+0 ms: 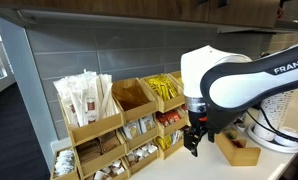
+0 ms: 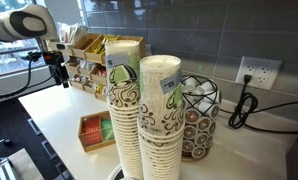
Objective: Pick up a sachet from the top right shelf of the candy rack and place it on the counter top
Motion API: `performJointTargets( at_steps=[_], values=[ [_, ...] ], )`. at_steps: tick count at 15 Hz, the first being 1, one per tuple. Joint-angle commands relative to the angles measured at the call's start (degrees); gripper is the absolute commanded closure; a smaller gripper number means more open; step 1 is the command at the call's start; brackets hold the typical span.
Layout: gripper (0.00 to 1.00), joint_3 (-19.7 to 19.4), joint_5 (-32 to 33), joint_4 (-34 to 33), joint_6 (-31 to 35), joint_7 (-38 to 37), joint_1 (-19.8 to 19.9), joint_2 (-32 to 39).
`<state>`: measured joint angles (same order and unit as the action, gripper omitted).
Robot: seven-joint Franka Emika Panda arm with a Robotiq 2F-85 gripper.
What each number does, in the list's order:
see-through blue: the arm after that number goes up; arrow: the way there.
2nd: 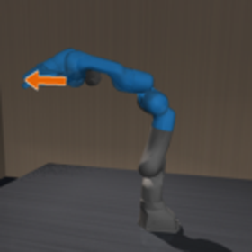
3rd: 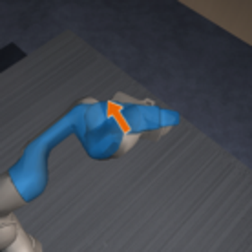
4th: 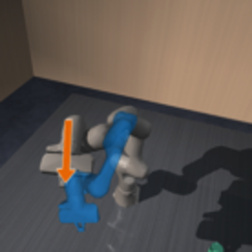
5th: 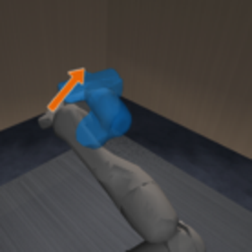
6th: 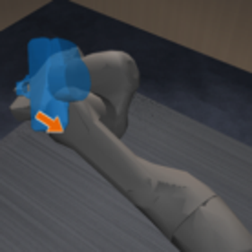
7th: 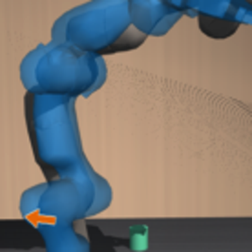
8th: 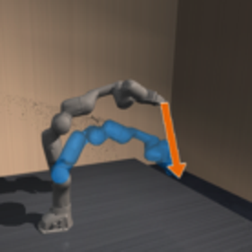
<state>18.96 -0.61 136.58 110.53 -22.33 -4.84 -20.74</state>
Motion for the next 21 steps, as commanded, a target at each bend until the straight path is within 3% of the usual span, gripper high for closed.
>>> performJointTargets(
  at_steps=[1,9,18,20,21],
  values=[
    [0.00,-1.4,0.5,-0.1,-0.1,-0.4,-1.5,0.2],
    [0.00,-1.4,0.5,-0.1,-0.1,-0.4,-1.5,0.2],
    [0.00,-14.4,-5.8,5.5,1.9,2.4,2.7,-14.2],
    [0.00,-15.9,-5.9,6.9,3.8,1.0,4.9,-17.6],
    [0.00,-14.2,-4.7,2.8,0.9,1.8,4.3,-12.6]
  ],
)
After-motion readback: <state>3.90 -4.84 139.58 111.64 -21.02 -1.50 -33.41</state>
